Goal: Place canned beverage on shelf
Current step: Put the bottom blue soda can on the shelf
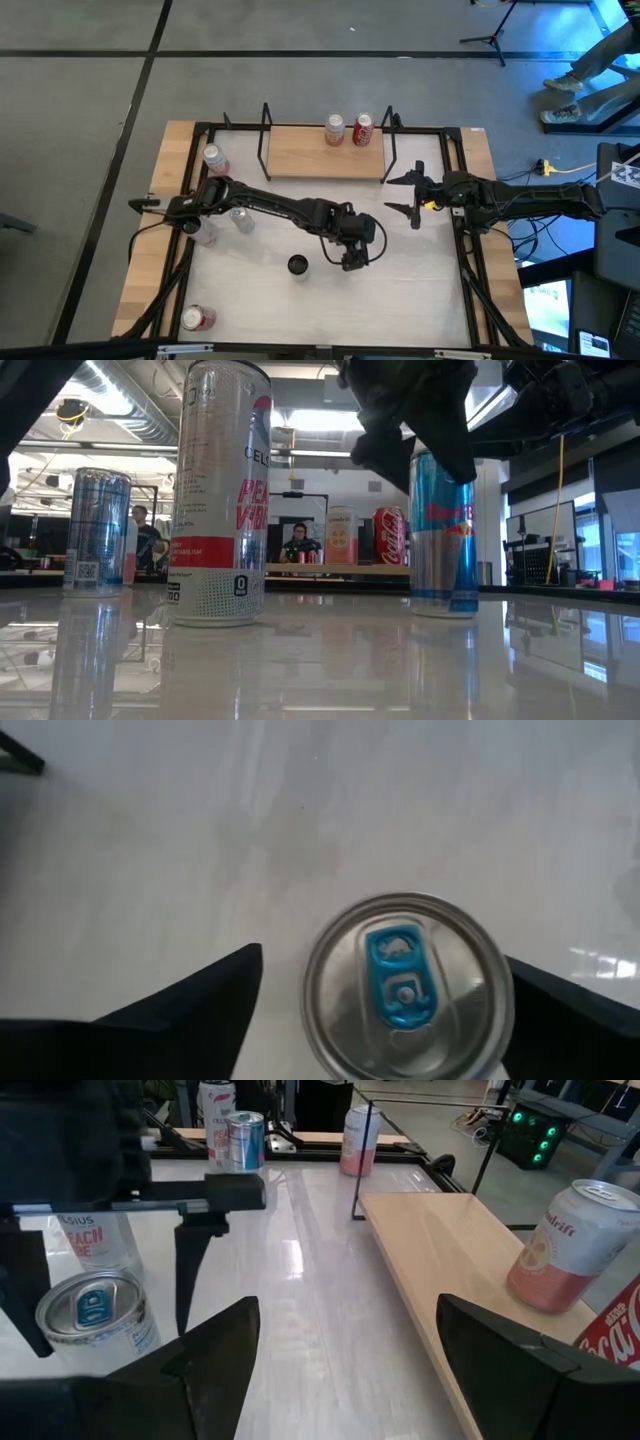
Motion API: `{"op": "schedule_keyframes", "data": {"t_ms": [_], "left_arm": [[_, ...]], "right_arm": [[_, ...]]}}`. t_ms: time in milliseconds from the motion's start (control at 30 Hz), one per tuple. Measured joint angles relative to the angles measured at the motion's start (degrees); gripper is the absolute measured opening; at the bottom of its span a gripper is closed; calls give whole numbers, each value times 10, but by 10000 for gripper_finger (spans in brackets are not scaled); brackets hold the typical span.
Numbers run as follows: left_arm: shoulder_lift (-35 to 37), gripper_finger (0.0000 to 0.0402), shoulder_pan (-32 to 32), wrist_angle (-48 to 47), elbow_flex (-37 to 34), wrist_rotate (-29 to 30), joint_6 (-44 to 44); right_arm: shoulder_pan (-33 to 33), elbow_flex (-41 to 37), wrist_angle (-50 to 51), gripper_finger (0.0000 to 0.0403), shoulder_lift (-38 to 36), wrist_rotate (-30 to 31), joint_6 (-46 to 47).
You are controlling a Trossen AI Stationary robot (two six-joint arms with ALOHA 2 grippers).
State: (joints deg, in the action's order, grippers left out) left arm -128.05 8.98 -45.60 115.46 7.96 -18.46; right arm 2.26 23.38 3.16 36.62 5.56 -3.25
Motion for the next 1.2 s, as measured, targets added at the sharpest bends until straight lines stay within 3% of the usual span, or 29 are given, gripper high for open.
{"op": "schedule_keyframes", "data": {"t_ms": [200,400,833,1200], "left_arm": [[0,265,1,1,0,1,-21],[3,224,2,-1,0,-2,33],[101,222,-15,-123,2,11,102],[180,222,-100,-202,2,40,193]], "right_arm": [[0,0,0,301,0,0,0],[0,0,0,301,0,0,0],[0,0,0,301,0,0,0],[0,0,-1,301,0,0,0]]}}
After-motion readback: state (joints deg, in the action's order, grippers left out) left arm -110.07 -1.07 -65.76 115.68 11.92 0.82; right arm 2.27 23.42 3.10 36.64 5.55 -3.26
